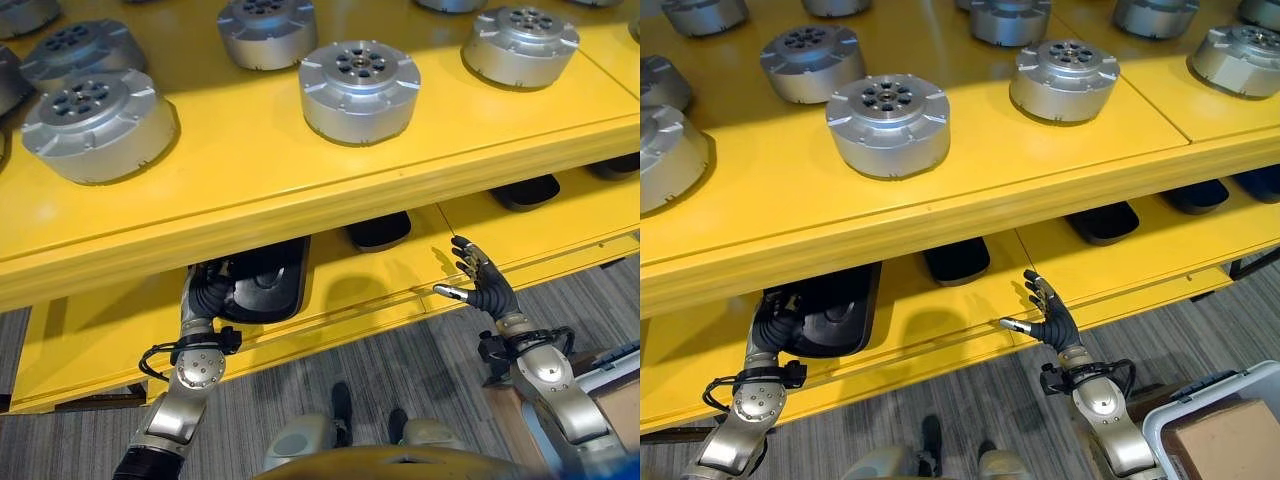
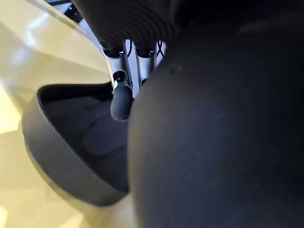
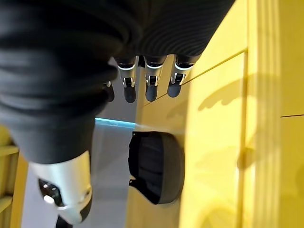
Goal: Move parts from the plastic box to the shelf.
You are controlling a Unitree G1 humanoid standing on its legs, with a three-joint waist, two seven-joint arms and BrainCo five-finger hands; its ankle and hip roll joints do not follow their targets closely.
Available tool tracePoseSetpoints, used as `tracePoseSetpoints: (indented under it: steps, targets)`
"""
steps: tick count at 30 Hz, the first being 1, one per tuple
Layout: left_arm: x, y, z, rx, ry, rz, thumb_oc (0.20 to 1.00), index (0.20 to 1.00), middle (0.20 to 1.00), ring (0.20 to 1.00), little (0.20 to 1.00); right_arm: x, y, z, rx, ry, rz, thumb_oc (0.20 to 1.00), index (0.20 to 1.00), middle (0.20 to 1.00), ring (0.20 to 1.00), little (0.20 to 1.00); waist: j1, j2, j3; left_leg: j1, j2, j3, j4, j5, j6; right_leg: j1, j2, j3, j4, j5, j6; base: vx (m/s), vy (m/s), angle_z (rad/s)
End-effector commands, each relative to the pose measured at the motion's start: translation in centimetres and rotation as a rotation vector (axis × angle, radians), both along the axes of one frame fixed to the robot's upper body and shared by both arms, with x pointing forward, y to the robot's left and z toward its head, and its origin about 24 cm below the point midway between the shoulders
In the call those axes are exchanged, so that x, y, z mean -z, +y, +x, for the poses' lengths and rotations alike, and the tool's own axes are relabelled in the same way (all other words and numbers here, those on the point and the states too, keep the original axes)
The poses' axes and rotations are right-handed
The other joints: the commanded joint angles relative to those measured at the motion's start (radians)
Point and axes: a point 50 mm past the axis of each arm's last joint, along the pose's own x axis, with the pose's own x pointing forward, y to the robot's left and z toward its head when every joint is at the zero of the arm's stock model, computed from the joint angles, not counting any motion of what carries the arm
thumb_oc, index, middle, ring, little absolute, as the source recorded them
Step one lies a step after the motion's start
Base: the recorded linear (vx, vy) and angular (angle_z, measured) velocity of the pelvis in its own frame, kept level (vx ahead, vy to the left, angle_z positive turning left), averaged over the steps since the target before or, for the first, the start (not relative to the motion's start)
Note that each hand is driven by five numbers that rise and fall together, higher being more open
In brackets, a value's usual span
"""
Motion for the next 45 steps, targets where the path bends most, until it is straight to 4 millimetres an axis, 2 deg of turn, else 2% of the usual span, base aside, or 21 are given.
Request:
tracePoseSetpoints:
  steps: [1,4,7,11,20,28,35,41,45]
  targets:
    - [-2.7,1.4,0.2,-0.074,-0.181,0.003,0.200,0.200,0.200,0.200,0.200,-2.5,-0.2,1.0,-0.033,-0.138,-0.029,1.000,1.000,1.000,1.000,1.000,-0.017,0.004,-0.058,-0.006,0.270,0.099,0.144,0.065,-0.073,-0.167,0.007,-0.055,0.126,-0.022,-0.002,-0.06,0.230,0.37]
    - [-2.5,1.3,0.4,-0.075,-0.184,-0.003,0.200,0.200,0.200,0.200,0.200,-2.6,-0.2,1.2,-0.025,-0.147,-0.035,1.000,1.000,1.000,1.000,1.000,-0.018,0.006,-0.059,0.004,0.269,0.083,0.152,0.059,-0.079,-0.178,-0.003,-0.055,0.157,-0.038,0.001,-0.05,0.234,0.38]
    - [-2.4,1.4,0.2,-0.077,-0.183,0.010,0.200,0.200,0.200,0.200,0.200,-2.6,-0.4,1.2,-0.018,-0.146,-0.025,1.000,1.000,1.000,1.000,1.000,-0.003,0.013,-0.060,0.009,0.241,0.046,0.120,0.028,-0.076,-0.179,-0.010,-0.042,0.166,-0.040,0.018,-0.01,0.258,0.29]
    - [-2.7,1.8,-0.3,-0.064,-0.180,0.019,0.200,0.200,0.200,0.200,0.200,-2.3,-0.8,0.7,0.006,-0.117,0.012,1.000,1.000,1.000,1.000,1.000,0.010,0.006,-0.066,0.032,0.243,0.052,0.046,0.002,-0.080,-0.156,-0.033,-0.047,0.150,-0.031,0.048,-0.01,0.219,0.17]
    - [-3.6,1.7,-0.9,-0.040,-0.228,0.077,0.200,0.200,0.200,0.200,0.200,-1.6,0.3,0.2,0.022,-0.091,0.009,1.000,1.000,1.000,1.000,1.000,0.059,-0.031,-0.081,0.055,0.250,0.050,-0.038,0.002,-0.088,-0.099,-0.092,-0.087,0.029,0.041,0.123,-0.08,0.119,0.18]
    - [-3.7,2.0,-1.4,-0.051,-0.222,0.079,0.200,0.200,0.200,0.200,0.200,-1.6,0.9,0.3,0.031,-0.094,-0.022,1.000,1.000,1.000,1.000,1.000,0.108,-0.063,-0.090,0.043,0.234,0.036,-0.049,-0.005,-0.081,-0.068,-0.124,-0.121,-0.046,0.088,0.157,-0.07,0.043,0.11]
    - [-3.8,2.1,-1.3,-0.055,-0.227,0.080,0.200,0.200,0.200,0.200,0.200,-1.8,0.2,0.3,0.070,-0.102,-0.048,1.000,1.000,1.000,1.000,1.000,0.114,-0.074,-0.093,0.034,0.206,0.050,-0.039,-0.019,-0.062,-0.057,-0.141,-0.131,-0.079,0.116,0.178,-0.05,0.092,0.08]
    - [-4.2,2.4,0.0,-0.030,-0.238,0.126,0.200,0.200,0.200,0.200,0.200,-2.2,-0.7,0.7,0.140,-0.145,-0.049,1.000,1.000,1.000,1.000,1.000,0.100,-0.081,-0.091,0.030,0.176,0.070,-0.034,-0.032,-0.033,-0.074,-0.177,-0.139,-0.068,0.153,0.209,-0.02,0.206,0.11]
    - [-4.7,2.3,1.1,0.010,-0.242,0.160,0.200,0.200,0.200,0.200,0.200,-2.1,-1.1,0.8,0.210,-0.167,-0.026,1.000,1.000,1.000,1.000,1.000,0.098,-0.092,-0.089,0.014,0.144,0.053,-0.020,-0.056,0.001,-0.096,-0.221,-0.124,-0.051,0.225,0.221,0.01,0.210,0.11]
